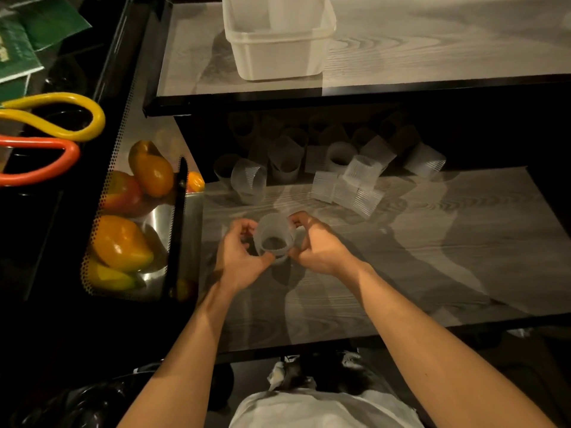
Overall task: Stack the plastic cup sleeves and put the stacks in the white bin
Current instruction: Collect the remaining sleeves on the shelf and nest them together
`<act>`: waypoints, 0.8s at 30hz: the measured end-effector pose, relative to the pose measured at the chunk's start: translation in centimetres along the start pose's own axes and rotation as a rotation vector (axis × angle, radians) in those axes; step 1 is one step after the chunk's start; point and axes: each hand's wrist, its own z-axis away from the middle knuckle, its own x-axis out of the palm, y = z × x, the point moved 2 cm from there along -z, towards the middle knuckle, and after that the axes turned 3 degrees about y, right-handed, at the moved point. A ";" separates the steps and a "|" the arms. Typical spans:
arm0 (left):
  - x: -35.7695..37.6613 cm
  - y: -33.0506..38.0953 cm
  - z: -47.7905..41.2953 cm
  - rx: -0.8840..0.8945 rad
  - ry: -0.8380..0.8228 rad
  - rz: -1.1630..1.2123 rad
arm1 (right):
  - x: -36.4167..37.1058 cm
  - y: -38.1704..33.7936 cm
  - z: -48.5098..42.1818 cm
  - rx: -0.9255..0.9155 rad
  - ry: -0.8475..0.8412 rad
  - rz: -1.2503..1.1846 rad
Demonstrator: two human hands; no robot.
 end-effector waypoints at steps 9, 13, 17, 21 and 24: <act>-0.2 -2.5 -0.2 -0.068 -0.052 -0.016 | 0.7 -0.8 -1.3 -0.145 -0.009 0.252; -0.9 -4.1 -2.5 -0.220 -0.144 -0.094 | -0.3 -2.1 -3.6 -0.086 0.038 0.459; -1.3 -3.4 -6.1 -0.462 0.132 0.272 | -1.2 -4.3 -6.5 -0.074 0.086 0.474; -0.9 -2.2 -9.3 -0.519 0.204 0.328 | -0.8 -7.1 -9.6 -0.190 0.189 0.322; -0.4 -1.2 -11.3 -0.550 0.242 0.338 | 0.0 -8.6 -11.9 -0.187 0.208 0.270</act>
